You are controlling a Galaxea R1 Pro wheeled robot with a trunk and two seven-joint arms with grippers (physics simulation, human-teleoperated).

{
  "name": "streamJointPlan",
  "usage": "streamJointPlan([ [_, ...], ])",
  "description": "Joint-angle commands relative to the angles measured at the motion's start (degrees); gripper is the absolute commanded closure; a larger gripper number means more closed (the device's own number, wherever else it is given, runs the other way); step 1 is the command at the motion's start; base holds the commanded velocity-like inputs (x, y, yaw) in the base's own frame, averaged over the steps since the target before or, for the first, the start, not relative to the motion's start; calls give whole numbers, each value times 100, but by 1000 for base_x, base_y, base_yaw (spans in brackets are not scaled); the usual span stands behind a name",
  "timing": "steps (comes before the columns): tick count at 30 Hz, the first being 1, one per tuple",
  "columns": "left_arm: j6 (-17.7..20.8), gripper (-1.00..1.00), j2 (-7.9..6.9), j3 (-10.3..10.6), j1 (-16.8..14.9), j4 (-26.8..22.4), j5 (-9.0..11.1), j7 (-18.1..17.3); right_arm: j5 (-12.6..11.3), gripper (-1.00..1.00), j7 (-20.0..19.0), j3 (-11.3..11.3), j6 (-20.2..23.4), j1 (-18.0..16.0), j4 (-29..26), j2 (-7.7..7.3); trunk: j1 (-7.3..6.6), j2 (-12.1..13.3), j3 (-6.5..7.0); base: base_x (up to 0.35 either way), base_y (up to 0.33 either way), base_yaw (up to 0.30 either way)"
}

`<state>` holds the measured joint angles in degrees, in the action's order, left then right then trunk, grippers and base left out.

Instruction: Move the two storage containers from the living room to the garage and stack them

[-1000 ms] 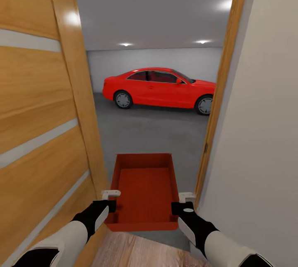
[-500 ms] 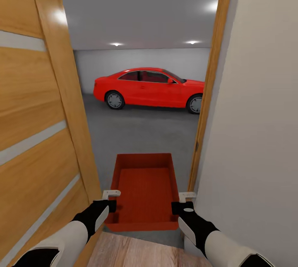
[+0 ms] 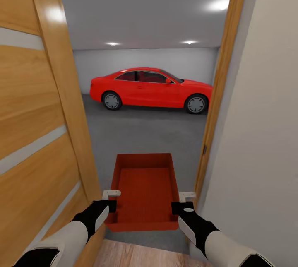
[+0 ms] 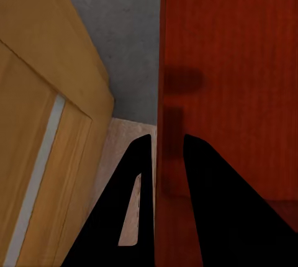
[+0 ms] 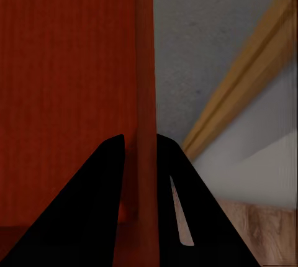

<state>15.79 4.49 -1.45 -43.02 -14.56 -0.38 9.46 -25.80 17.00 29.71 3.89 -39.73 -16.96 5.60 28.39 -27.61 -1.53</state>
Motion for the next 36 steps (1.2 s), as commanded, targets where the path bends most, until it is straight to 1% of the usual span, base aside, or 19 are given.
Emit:
streamJointPlan([
  [1,38,100,-72,13,4,-3,12,31,40,100,22,-97,-20,-14,-236,-6,3,-13,-13,8,8,-256],
  [8,38,100,-75,13,4,-10,12,38,40,100,23,-97,-20,-13,-236,-6,3,-13,-13,1,1,-265],
  [11,41,100,-78,13,4,-6,12,37,40,100,23,-97,-20,-14,-236,-6,3,-13,-13,0,0,-133],
  [31,47,100,-73,21,4,-3,12,30,40,100,17,-97,-20,-15,-235,-6,3,-13,-13,153,275,-1],
  [36,41,100,-75,22,4,-5,11,37,40,100,22,-97,-20,-15,-237,-11,3,-13,-13,58,81,-79],
])
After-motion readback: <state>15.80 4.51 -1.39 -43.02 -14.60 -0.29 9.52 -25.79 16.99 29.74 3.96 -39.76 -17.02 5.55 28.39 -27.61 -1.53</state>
